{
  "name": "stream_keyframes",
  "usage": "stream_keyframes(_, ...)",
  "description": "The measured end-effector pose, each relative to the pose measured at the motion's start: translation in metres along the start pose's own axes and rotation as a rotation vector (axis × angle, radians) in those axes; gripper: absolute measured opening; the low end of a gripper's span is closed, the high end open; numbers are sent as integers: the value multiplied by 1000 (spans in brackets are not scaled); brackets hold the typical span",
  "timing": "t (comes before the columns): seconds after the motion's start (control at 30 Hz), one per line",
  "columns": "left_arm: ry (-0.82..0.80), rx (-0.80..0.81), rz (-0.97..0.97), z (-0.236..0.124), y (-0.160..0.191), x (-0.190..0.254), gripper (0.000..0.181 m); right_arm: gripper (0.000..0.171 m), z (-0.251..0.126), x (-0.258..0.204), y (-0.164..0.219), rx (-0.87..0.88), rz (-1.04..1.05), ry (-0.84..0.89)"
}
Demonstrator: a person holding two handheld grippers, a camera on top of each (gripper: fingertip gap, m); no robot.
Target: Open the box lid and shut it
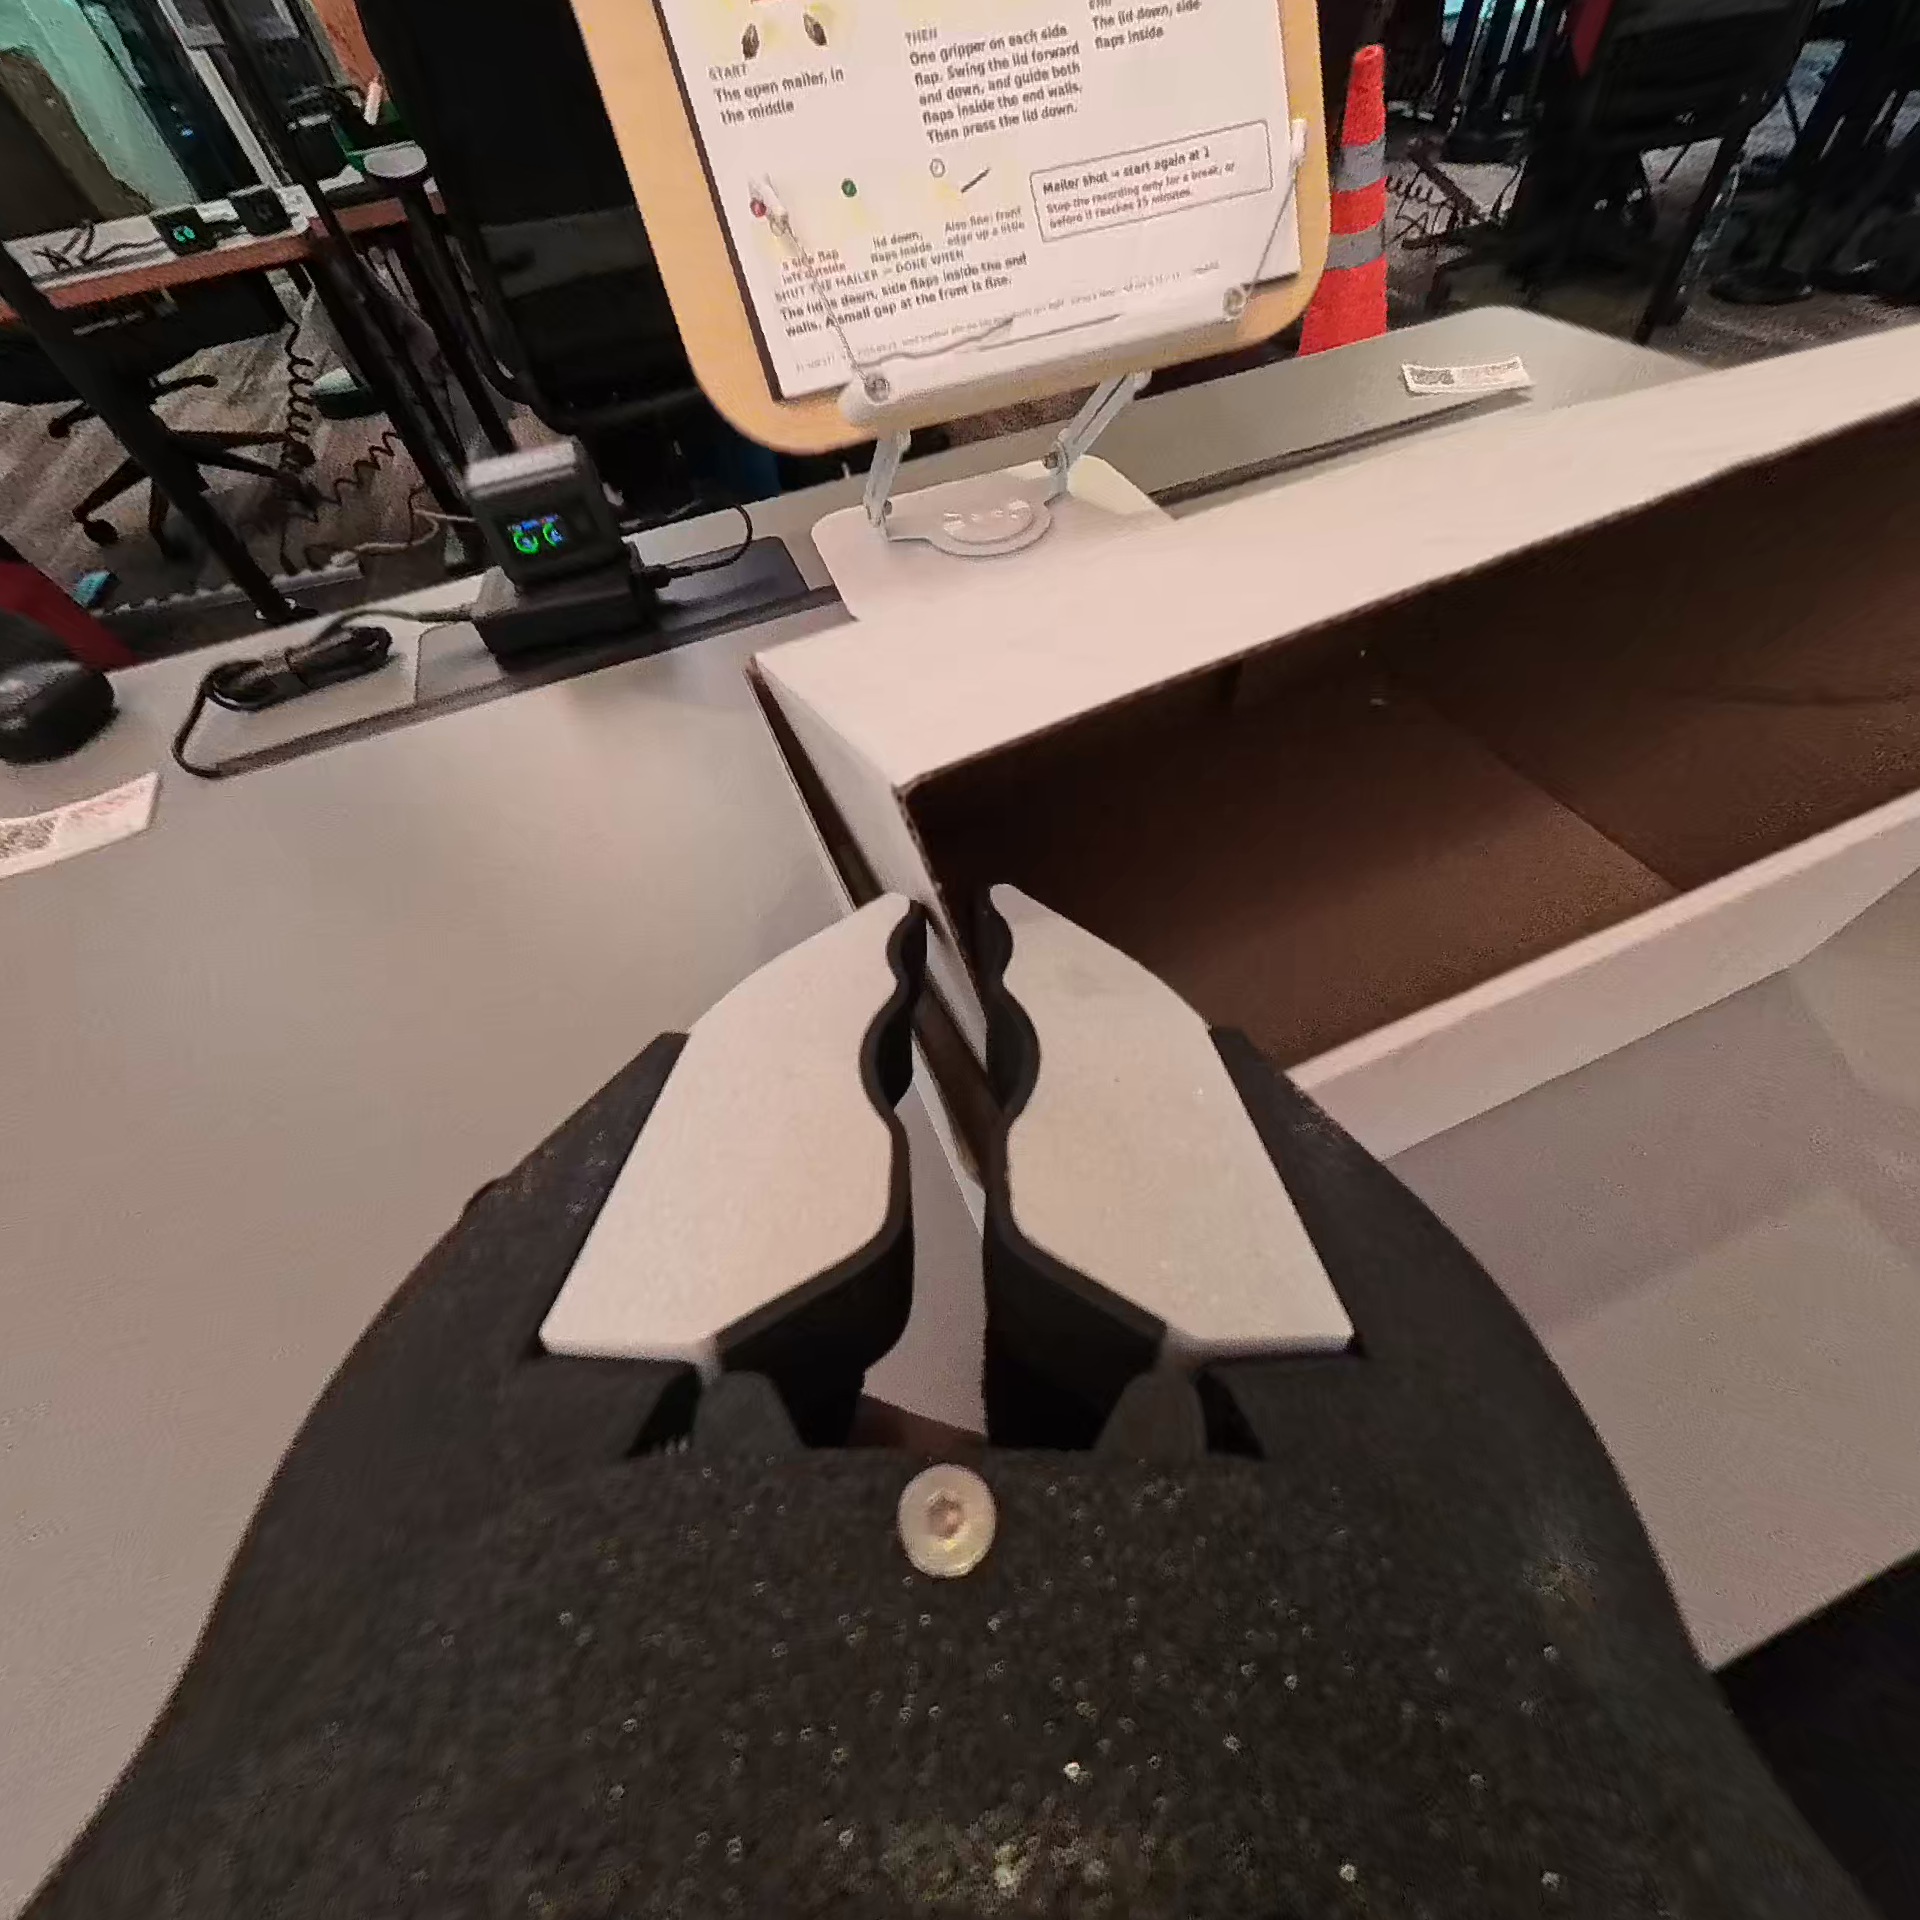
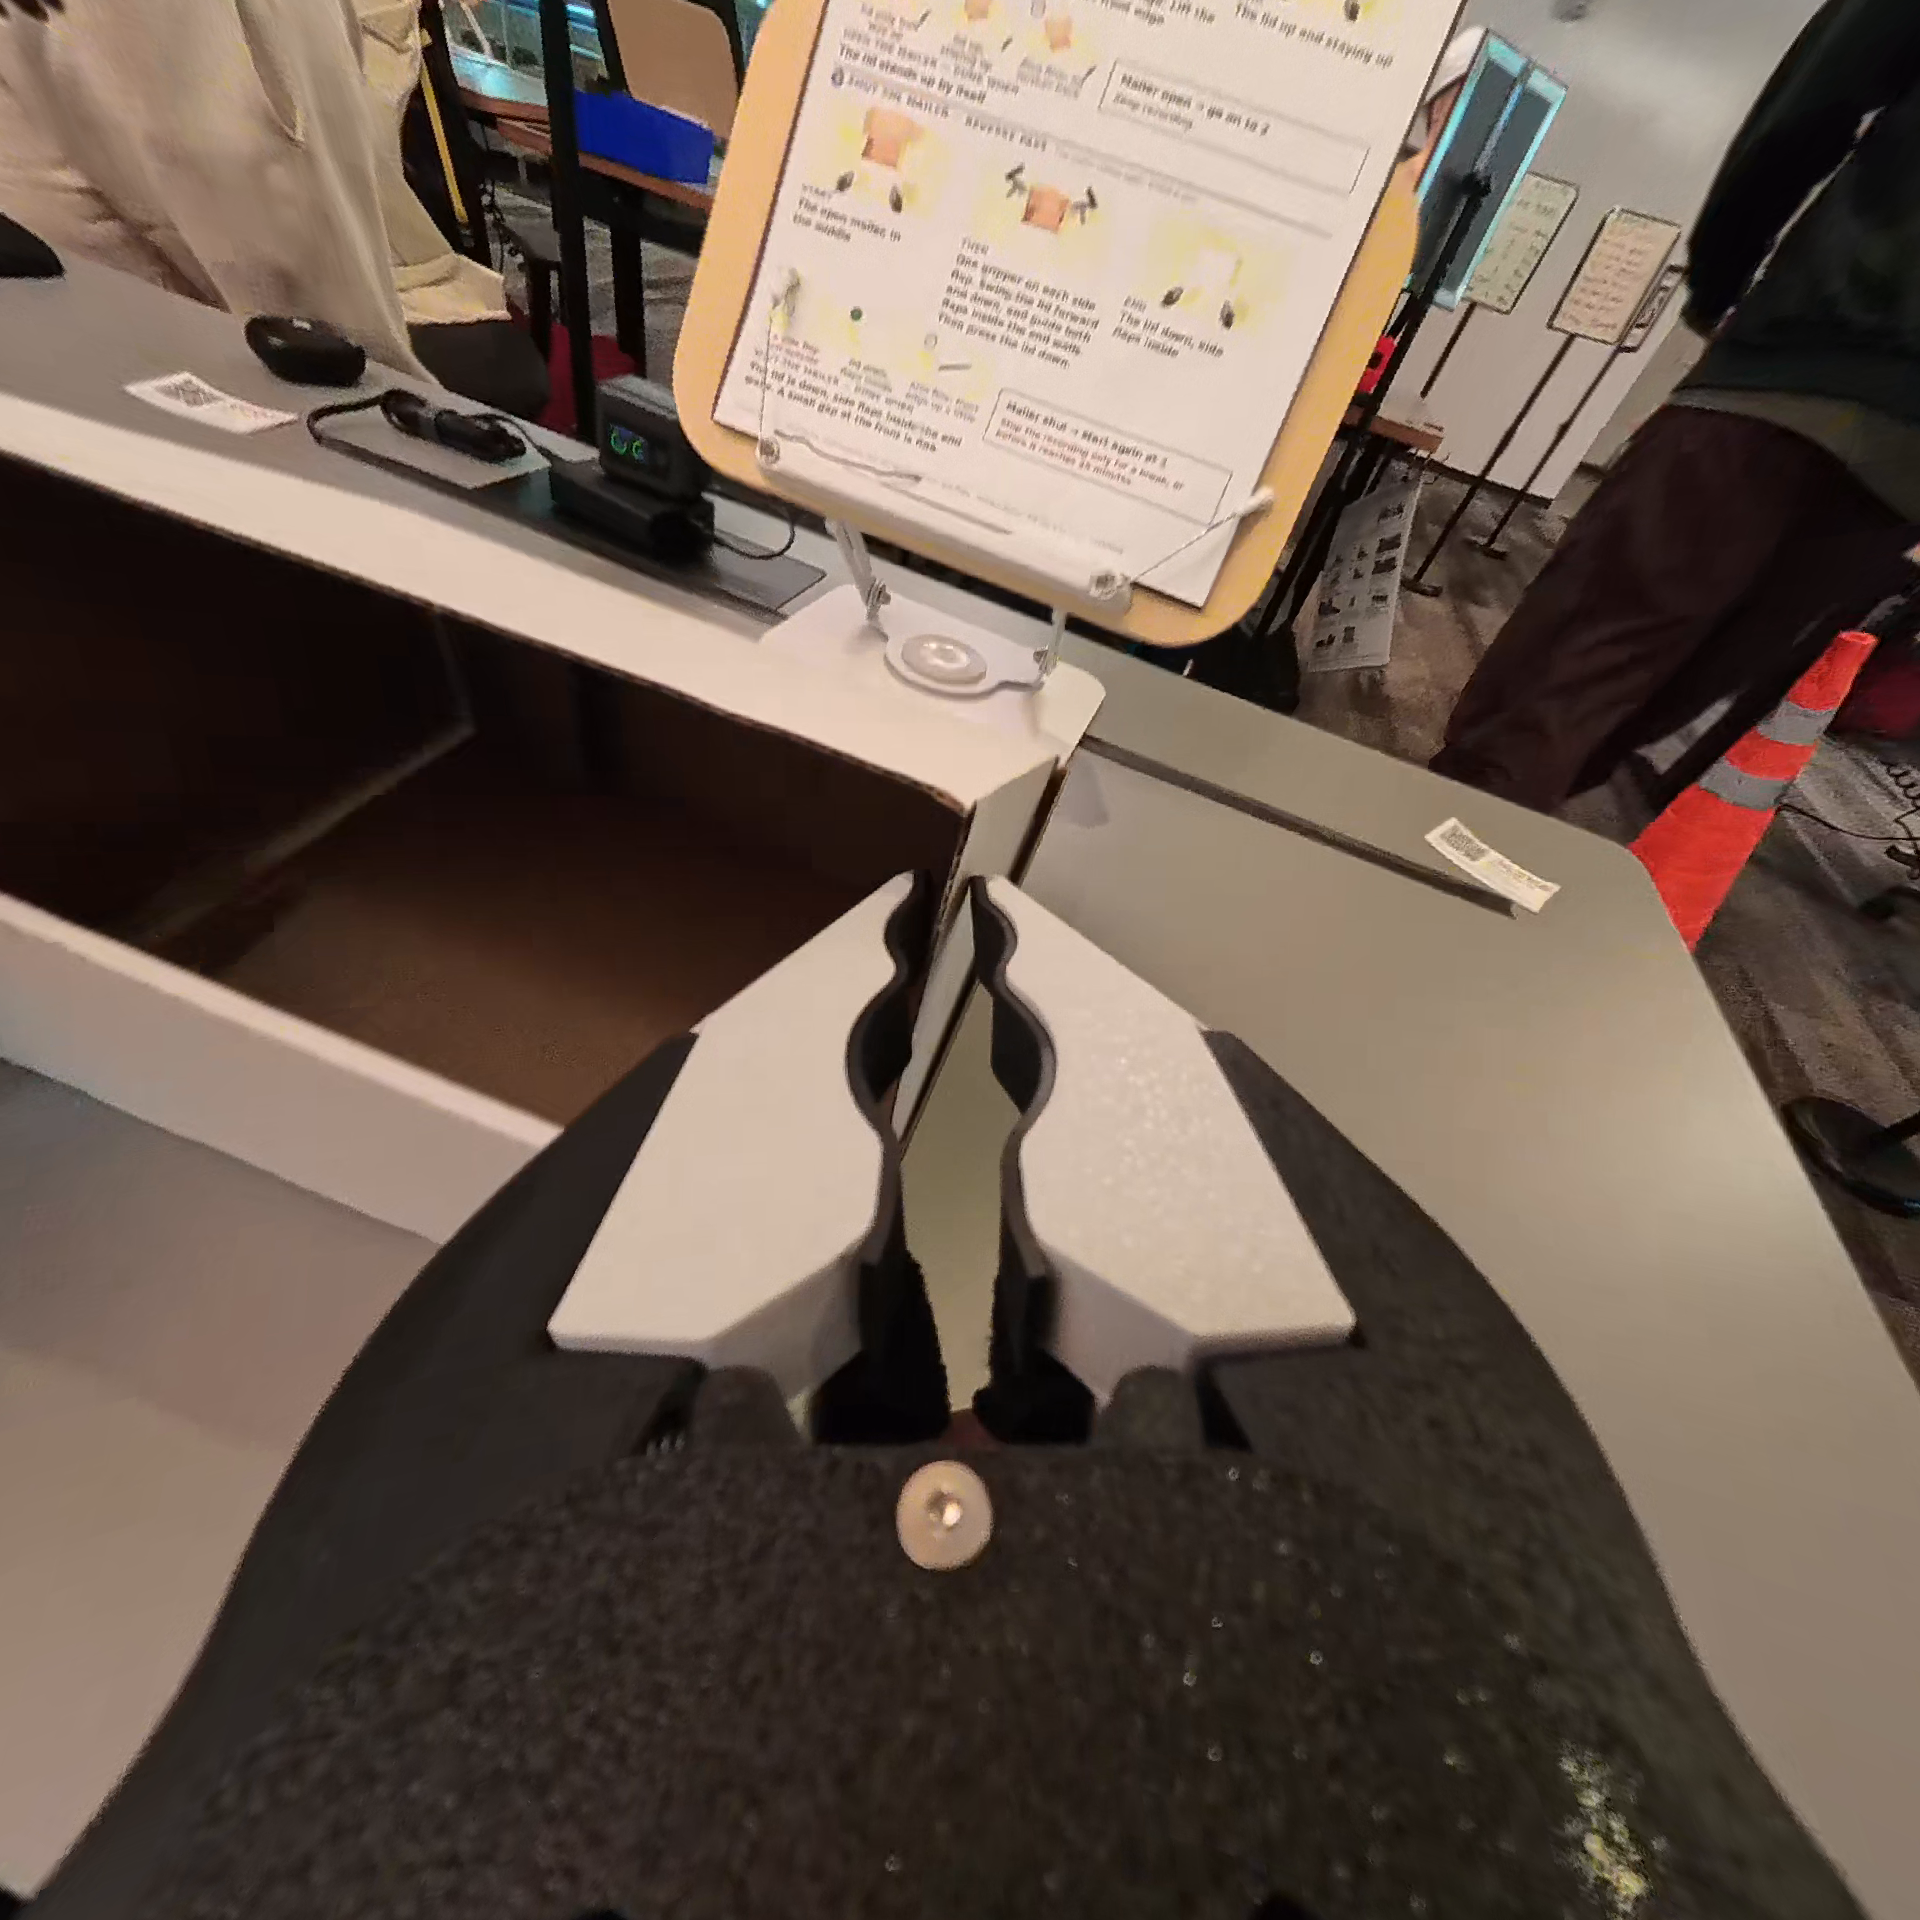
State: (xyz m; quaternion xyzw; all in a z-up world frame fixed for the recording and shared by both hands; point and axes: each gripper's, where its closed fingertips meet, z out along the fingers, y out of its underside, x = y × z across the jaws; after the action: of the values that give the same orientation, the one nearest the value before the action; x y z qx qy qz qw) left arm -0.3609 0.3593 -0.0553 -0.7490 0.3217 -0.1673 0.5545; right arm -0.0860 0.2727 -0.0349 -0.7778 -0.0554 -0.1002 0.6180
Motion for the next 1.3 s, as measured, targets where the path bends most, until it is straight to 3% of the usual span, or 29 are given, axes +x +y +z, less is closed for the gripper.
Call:
stream_keyframes(0.03,-3,-3,8,1,-8,-3,8,6,3,3,-7,-2,0,3)
stream_keyframes(0.27,46,-35,-33,11,-52,-15,11,6,22,24,-52,-23,61,-18)
stream_keyframes(0.4,39,-66,-57,18,-27,-10,47,4,26,29,-54,-34,89,-3)
stream_keyframes(0.47,32,-92,-43,24,-4,-2,53,3,27,30,-54,-38,95,9)
stream_keyframes(0.57,6,-127,-5,36,18,1,46,3,28,30,-57,-41,91,25)
stream_keyframes(0.73,-90,-106,84,47,2,-15,8,5,28,28,-64,-42,104,-3)
stream_keyframes(0.77,-102,-104,79,48,-4,-17,7,6,27,26,-63,-48,111,-21)
stream_keyframes(0.87,-105,-105,38,51,-16,-20,6,33,18,24,-56,-12,149,-73)
stream_keyframes(0.97,-97,-107,26,53,-26,-21,6,43,7,22,-25,28,150,-71)
stream_keyframes(1.13,-85,-121,42,59,-41,-27,6,47,28,11,42,-60,157,-98)
stream_keyframes(1.3,-61,-92,26,66,-54,-31,7,41,64,15,43,-44,124,-40)
